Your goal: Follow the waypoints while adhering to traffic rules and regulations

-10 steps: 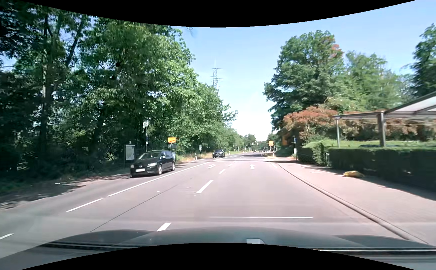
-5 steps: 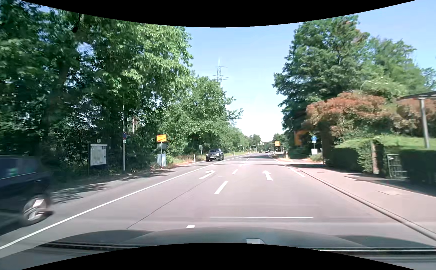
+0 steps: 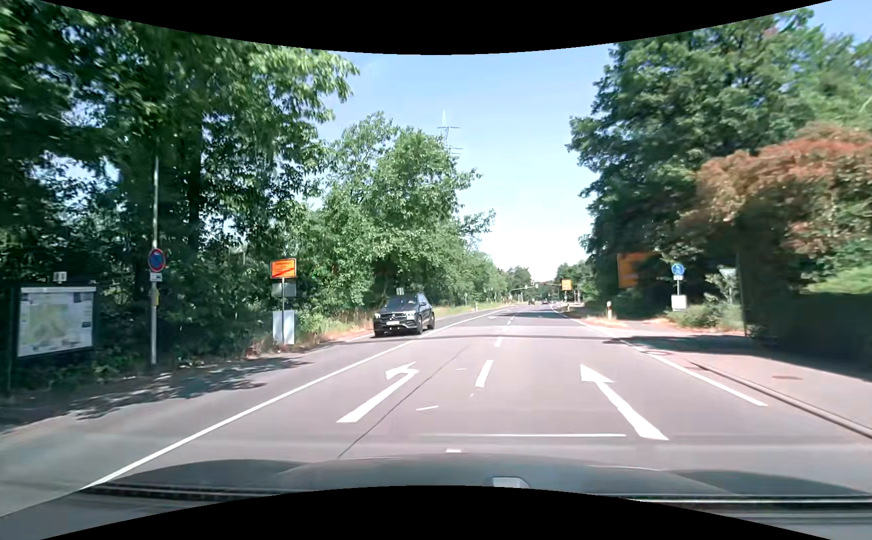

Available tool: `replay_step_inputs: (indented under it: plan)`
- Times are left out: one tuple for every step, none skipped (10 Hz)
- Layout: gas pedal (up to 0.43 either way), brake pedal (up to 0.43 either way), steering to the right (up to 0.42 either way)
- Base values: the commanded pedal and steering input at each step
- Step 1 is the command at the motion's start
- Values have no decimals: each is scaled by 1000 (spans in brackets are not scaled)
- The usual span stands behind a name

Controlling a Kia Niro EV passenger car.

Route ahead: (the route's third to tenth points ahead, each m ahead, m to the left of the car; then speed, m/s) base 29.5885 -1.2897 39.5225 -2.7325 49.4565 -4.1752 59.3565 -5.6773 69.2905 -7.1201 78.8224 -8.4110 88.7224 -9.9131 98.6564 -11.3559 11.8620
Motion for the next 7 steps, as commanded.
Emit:
replay_step_inputs:
  plan:
    - [28, 0, -6]
    - [28, 0, -1]
    - [39, 0, 2]
    - [39, 0, 5]
    - [47, 0, 7]
    - [47, 0, 10]
    - [47, 0, 14]
